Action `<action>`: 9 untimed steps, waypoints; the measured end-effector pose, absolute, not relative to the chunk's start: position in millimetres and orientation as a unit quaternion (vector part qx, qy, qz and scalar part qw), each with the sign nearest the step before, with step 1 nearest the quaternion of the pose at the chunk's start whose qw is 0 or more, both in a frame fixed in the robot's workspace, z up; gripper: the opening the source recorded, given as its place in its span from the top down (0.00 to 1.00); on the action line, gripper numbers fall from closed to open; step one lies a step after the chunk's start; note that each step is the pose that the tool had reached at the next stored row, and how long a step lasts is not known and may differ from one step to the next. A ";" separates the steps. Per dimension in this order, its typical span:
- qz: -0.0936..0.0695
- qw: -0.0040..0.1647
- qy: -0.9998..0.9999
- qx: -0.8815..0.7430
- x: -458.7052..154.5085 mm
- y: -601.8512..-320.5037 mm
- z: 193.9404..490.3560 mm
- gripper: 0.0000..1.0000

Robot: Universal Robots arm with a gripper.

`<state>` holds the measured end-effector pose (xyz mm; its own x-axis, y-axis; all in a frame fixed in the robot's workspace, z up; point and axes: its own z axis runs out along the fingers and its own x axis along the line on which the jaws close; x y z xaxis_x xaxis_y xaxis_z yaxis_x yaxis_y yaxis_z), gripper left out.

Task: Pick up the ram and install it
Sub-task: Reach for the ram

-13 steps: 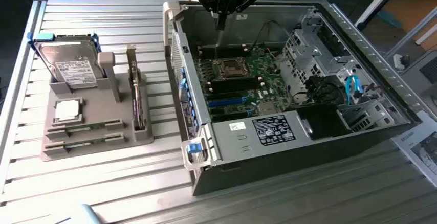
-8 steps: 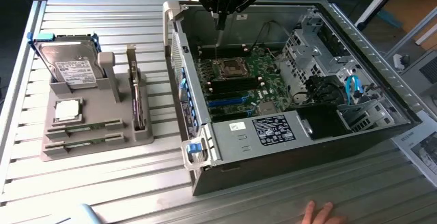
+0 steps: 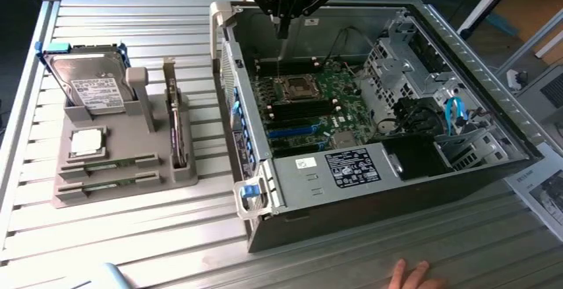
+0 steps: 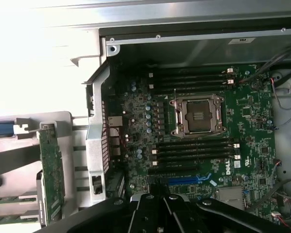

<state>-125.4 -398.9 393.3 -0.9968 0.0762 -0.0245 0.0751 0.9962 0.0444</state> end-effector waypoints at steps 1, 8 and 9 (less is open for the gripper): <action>0.022 0.013 0.999 0.038 -126.1 -399.0 393.3 0.89; 0.022 0.013 0.999 0.038 -140.4 -398.9 393.3 0.89; 0.022 0.013 0.999 0.038 -142.4 -398.9 393.3 0.89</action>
